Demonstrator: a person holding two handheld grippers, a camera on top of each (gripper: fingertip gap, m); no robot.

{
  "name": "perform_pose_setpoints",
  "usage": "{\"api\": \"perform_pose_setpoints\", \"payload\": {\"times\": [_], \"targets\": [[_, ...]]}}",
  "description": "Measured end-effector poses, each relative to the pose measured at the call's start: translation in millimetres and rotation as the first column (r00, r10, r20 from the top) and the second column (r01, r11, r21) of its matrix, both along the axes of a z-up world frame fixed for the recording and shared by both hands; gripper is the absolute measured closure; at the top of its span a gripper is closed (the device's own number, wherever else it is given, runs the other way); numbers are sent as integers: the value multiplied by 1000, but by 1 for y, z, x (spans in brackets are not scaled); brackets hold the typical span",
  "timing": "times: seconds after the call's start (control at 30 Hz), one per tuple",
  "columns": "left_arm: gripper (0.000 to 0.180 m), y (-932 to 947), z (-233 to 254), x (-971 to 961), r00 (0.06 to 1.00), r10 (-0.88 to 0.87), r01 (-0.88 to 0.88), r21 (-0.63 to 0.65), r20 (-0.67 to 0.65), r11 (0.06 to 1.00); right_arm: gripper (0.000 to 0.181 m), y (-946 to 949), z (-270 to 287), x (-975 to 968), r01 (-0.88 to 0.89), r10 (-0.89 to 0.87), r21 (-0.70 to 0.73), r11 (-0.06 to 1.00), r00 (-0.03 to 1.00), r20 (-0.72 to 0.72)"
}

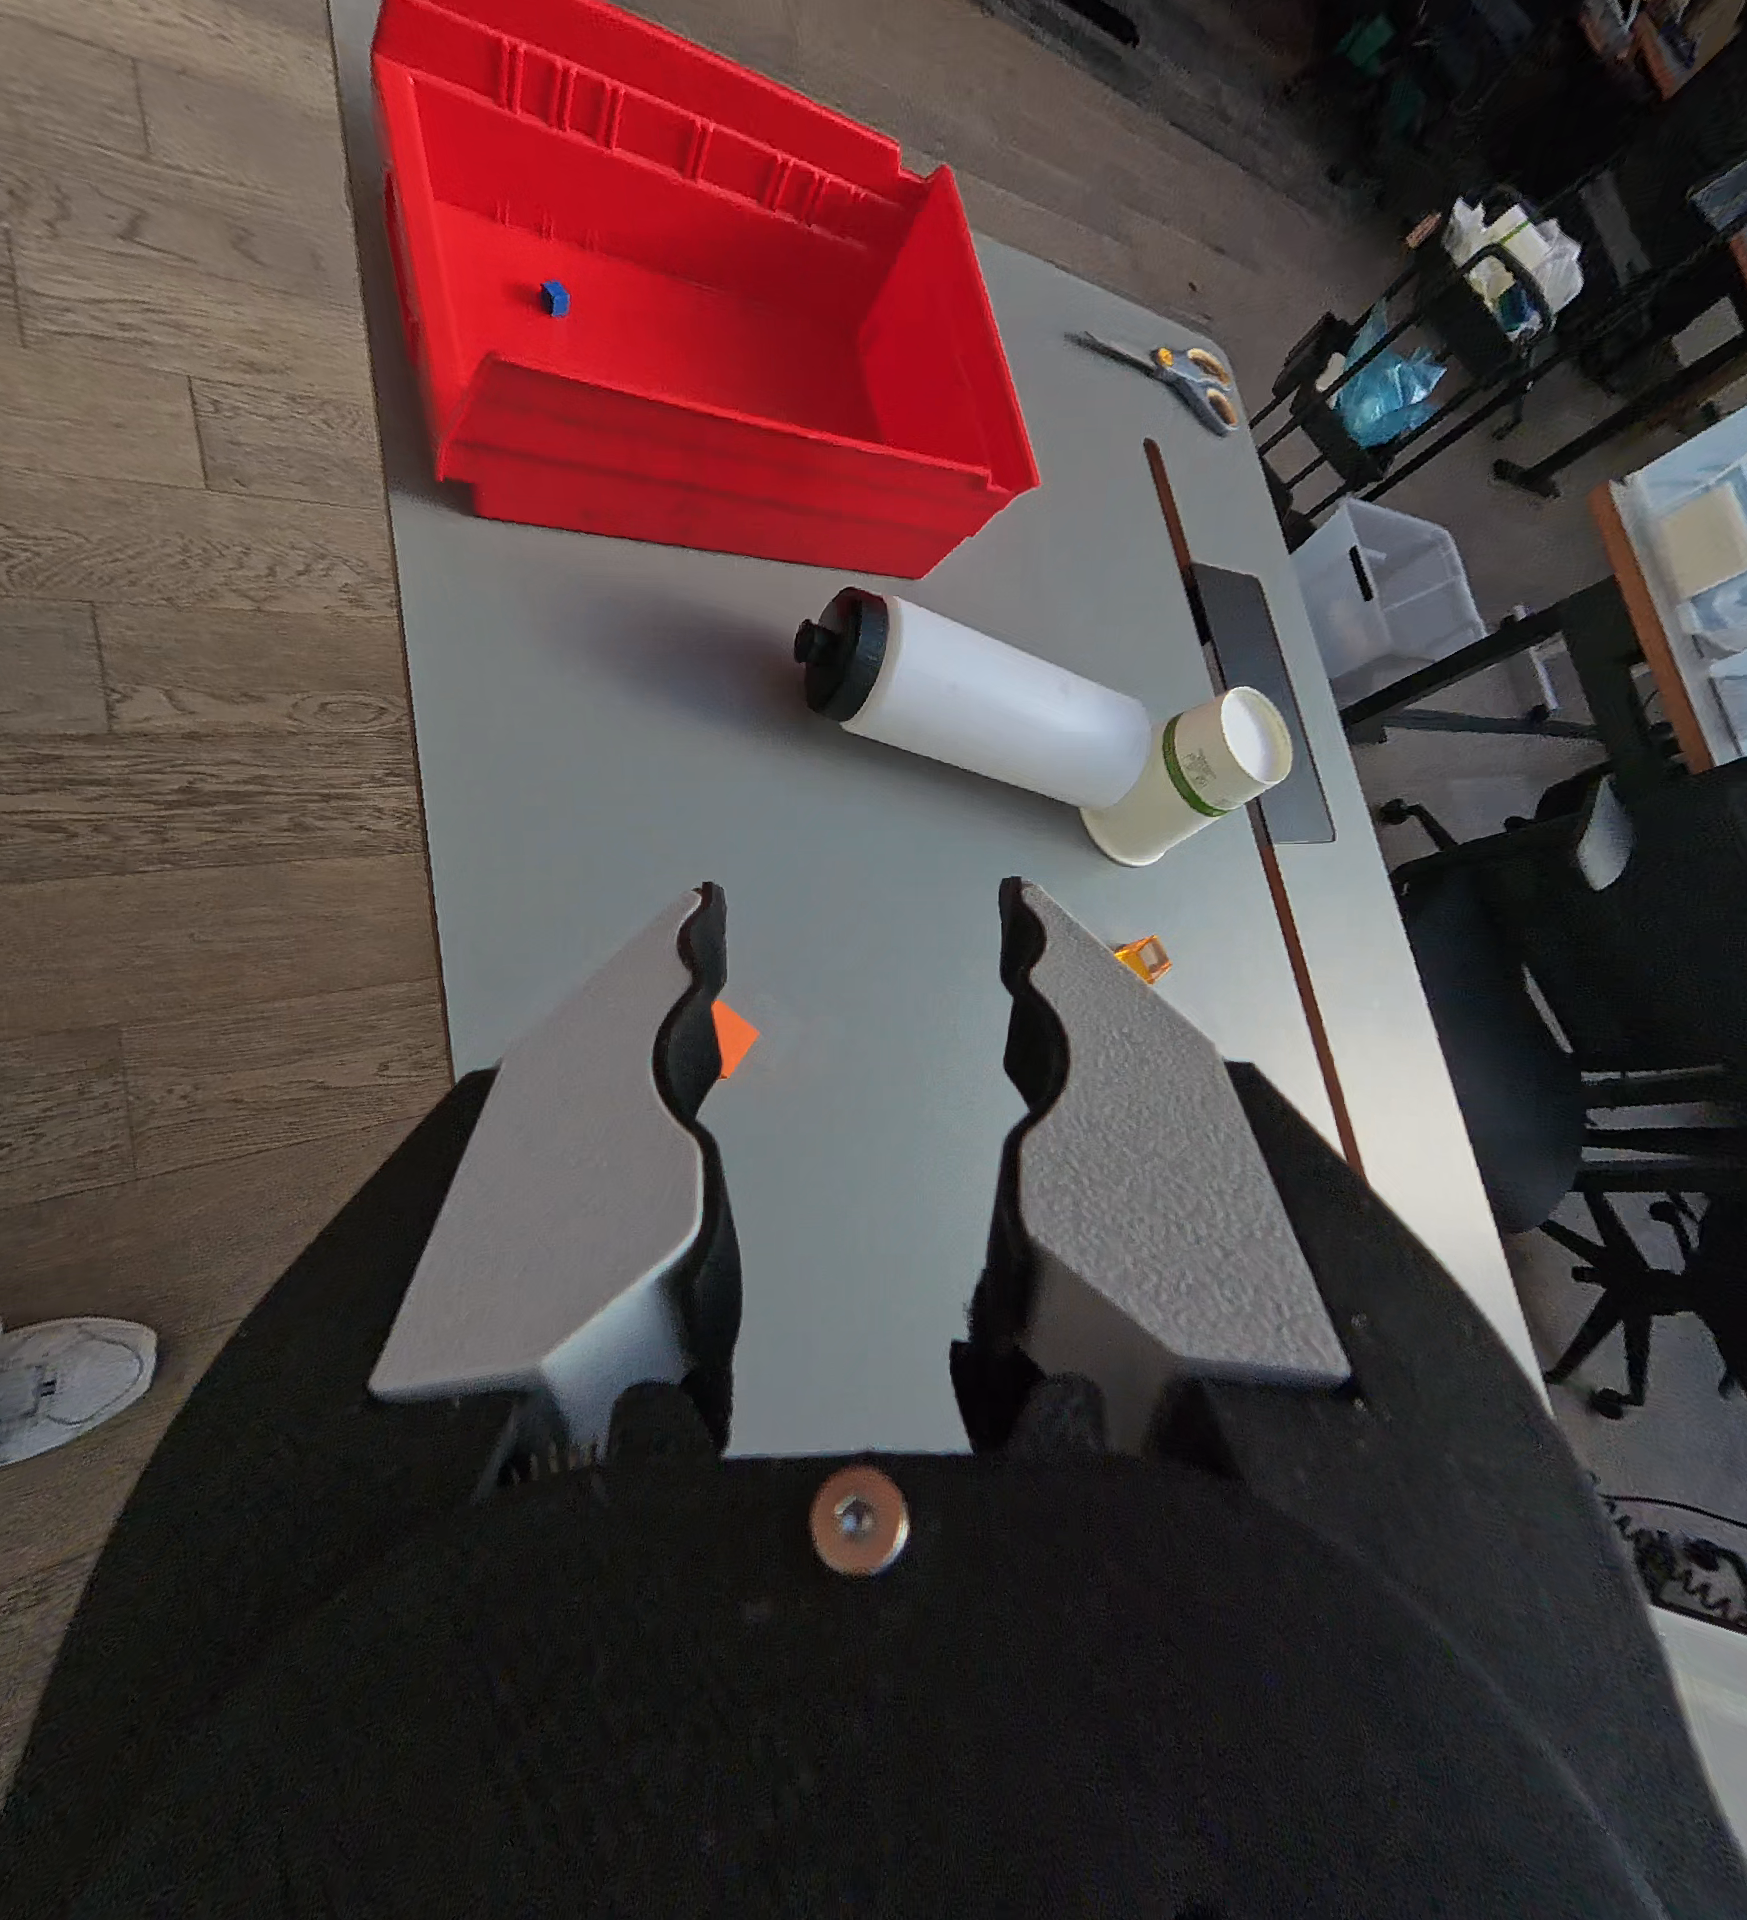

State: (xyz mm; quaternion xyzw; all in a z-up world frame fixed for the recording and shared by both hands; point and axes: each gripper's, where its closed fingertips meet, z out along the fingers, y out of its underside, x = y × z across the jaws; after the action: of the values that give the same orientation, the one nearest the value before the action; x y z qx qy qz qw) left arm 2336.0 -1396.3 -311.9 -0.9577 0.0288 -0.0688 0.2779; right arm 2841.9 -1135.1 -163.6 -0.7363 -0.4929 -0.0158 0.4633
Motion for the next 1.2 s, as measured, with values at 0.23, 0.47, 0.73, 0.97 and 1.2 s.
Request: {"api": "perform_pose_setpoints", "payload": {"times": [0.23,0.47,0.73,0.97,1.2], "targets": [[129,-81,137,-208,875,-139,193,70,-464,979,129,-38,141,-28,93,-157,303,948,969,192],[120,-179,232,-318,876,-85,204,205,-475,957,131,-153,178,-53,186,-348,432,882,876,333],[118,-237,254,-379,867,-76,210,223,-492,952,136,-204,188,-72,384,-500,399,833,830,246],[118,-231,241,-419,875,-108,199,147,-471,969,140,-238,126,-69,461,-532,283,841,801,275],[118,-170,215,-424,941,-103,164,169,-321,972,144,-266,108,-55,617,-645,227,754,761,73]]}}
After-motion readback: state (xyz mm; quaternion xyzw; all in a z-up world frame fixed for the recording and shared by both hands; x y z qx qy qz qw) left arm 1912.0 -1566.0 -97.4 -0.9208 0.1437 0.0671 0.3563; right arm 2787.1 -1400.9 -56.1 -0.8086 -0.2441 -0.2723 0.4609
